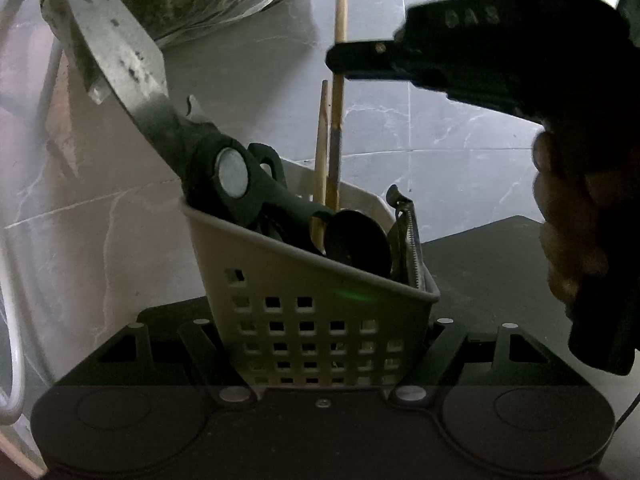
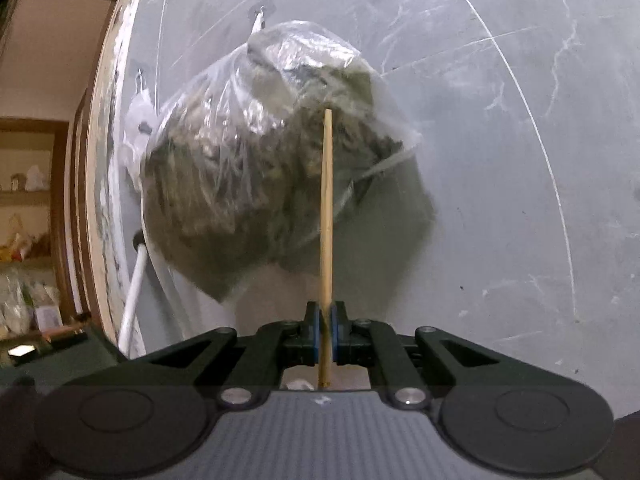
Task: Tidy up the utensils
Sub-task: 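Lift the chopstick with the right tool and drop it into the caddy, then lower the caddy onto the table with the left tool and release it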
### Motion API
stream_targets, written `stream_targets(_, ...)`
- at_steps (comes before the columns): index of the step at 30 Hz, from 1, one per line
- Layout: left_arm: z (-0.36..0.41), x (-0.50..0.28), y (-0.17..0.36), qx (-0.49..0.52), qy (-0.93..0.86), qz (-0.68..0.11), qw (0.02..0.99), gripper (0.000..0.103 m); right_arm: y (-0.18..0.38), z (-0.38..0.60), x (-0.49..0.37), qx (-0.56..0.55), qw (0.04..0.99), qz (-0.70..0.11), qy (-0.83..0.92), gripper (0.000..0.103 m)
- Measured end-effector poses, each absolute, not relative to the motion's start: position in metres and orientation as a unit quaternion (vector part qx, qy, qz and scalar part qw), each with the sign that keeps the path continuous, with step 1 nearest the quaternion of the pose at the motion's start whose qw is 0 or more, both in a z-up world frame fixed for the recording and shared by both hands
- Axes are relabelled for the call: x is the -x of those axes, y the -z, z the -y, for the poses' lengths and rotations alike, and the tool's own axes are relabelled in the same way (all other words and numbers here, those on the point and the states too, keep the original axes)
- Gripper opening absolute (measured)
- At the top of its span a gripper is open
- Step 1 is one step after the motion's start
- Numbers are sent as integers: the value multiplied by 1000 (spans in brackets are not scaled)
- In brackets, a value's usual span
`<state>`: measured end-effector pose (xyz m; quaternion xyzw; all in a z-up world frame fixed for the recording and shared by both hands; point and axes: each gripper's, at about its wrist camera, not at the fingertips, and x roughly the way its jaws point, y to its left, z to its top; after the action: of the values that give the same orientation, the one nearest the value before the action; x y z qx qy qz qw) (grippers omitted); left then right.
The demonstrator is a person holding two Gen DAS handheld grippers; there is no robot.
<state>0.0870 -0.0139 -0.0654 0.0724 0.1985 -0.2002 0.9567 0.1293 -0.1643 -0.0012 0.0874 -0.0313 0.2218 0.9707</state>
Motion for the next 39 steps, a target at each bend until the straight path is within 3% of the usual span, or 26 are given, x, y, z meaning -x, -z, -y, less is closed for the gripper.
stream_targets(7,18,-85,66,-71,200,-196,957,77,5,150,-132,4,972,-41,-231,8)
stream_targets(11,18,-85,67,-66,199,-196,958,77,2,151,-124,5,973,-78,-216,54)
stream_targets(15,16,-86,69,-61,201,-197,958,77,-5,156,-108,-27,976,-109,-187,64)
stream_targets(19,13,-88,71,-57,201,-195,958,77,-9,164,-80,-69,981,-130,-129,87)
stream_targets(21,12,-87,72,-53,200,-192,959,77,-10,168,-65,-88,981,-139,-100,93)
stream_targets(23,9,-85,74,-46,197,-189,961,86,-11,173,-53,-106,980,-150,-69,102)
stream_targets(26,5,-76,76,-39,182,-180,966,101,-8,179,-35,-121,976,-175,-36,103)
stream_targets(39,-1,45,48,47,7,-231,972,102,0,204,41,-129,956,-262,-39,103)
